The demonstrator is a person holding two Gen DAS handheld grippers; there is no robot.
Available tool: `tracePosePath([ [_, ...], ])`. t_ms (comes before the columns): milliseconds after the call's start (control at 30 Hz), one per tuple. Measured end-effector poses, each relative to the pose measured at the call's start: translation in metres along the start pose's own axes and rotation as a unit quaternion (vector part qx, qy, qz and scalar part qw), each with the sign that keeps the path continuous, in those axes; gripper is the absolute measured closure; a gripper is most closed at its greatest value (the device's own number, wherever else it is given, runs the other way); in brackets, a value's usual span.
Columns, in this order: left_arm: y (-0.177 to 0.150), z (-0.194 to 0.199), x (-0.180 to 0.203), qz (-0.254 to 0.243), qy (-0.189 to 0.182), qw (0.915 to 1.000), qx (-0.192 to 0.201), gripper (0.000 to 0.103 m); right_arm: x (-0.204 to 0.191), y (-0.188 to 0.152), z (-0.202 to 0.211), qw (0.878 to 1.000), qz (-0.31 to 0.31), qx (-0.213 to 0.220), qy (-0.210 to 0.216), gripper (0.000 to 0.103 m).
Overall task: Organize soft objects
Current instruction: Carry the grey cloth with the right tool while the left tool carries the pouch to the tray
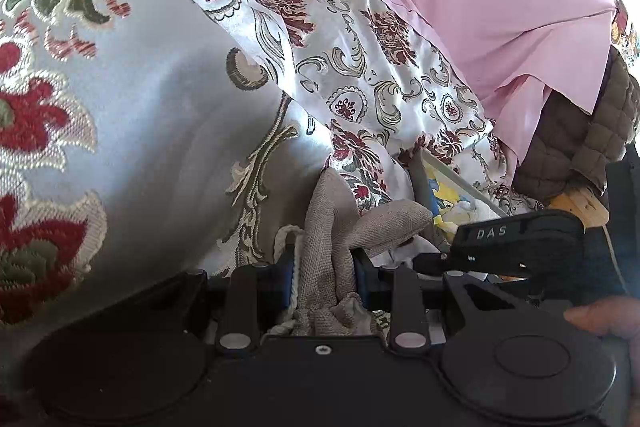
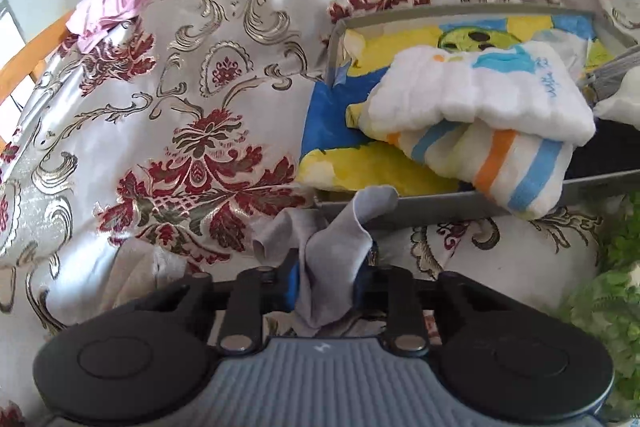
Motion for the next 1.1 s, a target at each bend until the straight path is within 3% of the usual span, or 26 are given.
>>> tracePosePath([
  [200,-0.002,0.000,0.001,-0.006,-0.003,0.9999,0.009,0.072,-0.008,-0.011,0.007,0.998,0.052,0.038,0.008,0.093],
  [467,-0.003,0.001,0.001,-0.005,-0.008,0.9998,0.020,0.072,-0.029,-0.028,0.016,0.987,0.139,0.070,0.041,0.094],
  [700,-0.004,0.004,0.002,-0.005,-0.005,0.9995,0.030,0.073,-0.033,-0.031,0.032,0.977,0.169,0.115,0.065,0.094],
  [933,0.001,0.004,0.017,-0.026,0.014,0.9986,0.045,0.074,-0.007,-0.037,0.069,0.966,0.199,0.140,0.092,0.094],
  [1100,0.005,0.010,0.034,-0.045,0.024,0.9967,0.063,0.074,0.028,-0.034,0.107,0.963,0.164,0.187,0.106,0.094],
])
Point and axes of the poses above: each gripper's, at about its wrist camera, not at the fingertips, and z roughly against the way its jaws point, x to its right, y to its top, the point moved 3 cm from there along -z, roughly the way its jaws point, and after that the axes turned 5 degrees about y, right-handed, at the moved point
